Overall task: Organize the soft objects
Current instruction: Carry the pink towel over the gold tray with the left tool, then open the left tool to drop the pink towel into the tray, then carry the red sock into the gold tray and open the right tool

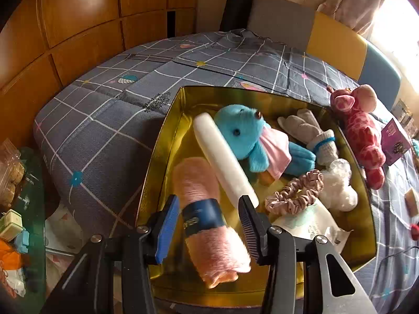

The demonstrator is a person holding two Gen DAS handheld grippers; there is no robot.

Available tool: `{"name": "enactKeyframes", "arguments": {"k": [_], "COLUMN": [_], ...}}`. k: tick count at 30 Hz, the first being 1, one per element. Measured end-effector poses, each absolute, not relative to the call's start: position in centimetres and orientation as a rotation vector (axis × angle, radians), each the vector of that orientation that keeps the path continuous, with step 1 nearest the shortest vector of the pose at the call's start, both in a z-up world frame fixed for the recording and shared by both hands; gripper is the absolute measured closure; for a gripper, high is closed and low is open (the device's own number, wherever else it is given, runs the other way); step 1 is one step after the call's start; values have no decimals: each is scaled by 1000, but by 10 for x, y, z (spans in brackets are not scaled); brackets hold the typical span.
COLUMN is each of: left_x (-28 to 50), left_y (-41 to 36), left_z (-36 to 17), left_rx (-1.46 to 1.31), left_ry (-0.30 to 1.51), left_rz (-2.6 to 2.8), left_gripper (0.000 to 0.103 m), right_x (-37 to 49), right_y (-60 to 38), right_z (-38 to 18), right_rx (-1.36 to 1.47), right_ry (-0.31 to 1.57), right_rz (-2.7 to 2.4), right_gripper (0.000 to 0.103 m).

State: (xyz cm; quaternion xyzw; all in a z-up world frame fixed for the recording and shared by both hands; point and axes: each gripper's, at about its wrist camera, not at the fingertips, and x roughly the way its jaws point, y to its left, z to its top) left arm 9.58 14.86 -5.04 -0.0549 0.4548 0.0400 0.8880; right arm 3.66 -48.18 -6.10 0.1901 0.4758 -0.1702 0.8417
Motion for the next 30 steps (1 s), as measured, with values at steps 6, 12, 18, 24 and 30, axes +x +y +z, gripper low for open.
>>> {"name": "enactKeyframes", "arguments": {"k": [6, 12, 18, 24, 30], "left_x": [96, 85, 69, 60, 54], "left_y": [149, 147, 136, 122, 116], "left_z": [-51, -32, -9, 4, 3], "left_rx": [-107, -80, -70, -53, -64], "left_ry": [928, 860, 783, 752, 761], "left_rz": [96, 127, 118, 84, 69], "left_gripper": [54, 37, 18, 12, 12], "right_x": [33, 45, 64, 89, 110], "right_y": [-467, -424, -346, -249, -160], "right_z": [-39, -4, 24, 30, 8], "right_rx": [393, 337, 281, 267, 266], "right_ry": [937, 867, 831, 855, 935], "right_rz": [-331, -214, 29, 333, 540], "right_gripper": [89, 89, 89, 89, 89]}}
